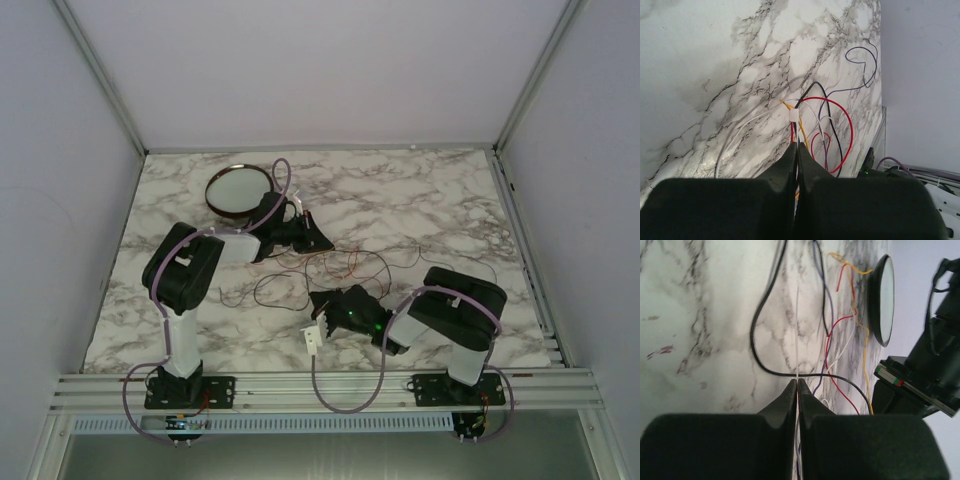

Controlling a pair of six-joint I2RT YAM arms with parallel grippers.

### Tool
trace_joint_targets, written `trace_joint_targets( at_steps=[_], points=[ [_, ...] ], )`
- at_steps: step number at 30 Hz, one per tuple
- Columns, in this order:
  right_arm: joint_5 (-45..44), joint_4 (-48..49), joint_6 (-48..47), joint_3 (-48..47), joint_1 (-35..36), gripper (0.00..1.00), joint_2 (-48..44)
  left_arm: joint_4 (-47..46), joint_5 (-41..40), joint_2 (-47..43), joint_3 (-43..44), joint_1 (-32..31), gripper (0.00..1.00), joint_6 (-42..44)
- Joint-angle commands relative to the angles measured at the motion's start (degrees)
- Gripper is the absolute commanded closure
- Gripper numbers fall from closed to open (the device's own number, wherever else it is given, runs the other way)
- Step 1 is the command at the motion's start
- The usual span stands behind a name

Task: Zip-tie the wires
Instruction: Tie the cable at the center of the board.

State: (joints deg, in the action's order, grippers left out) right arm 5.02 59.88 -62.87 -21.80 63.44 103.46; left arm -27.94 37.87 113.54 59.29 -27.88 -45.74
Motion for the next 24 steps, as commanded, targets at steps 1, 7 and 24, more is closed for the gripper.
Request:
trace_joint_targets(
  at_steps=[1,7,24],
  points=[
    [5.4,1.1,9.8,0.8,-0.8,1.0,-3.6,-1.5,-0.2,-2.6,-0.1,-0.2,1.0,0.0],
    [7.7,0.1,19.3,0.9,-1.7,1.0,-7.0,-4.6,0.0,-3.7,-1.5,-0.2,1.0,-0.4],
    [11.4,-0.5,51.8,1.6,-9.4,1.0,-16.4,-19.1,0.3,-11.6,-12.3,-0.3,1.0,5.1]
  ],
)
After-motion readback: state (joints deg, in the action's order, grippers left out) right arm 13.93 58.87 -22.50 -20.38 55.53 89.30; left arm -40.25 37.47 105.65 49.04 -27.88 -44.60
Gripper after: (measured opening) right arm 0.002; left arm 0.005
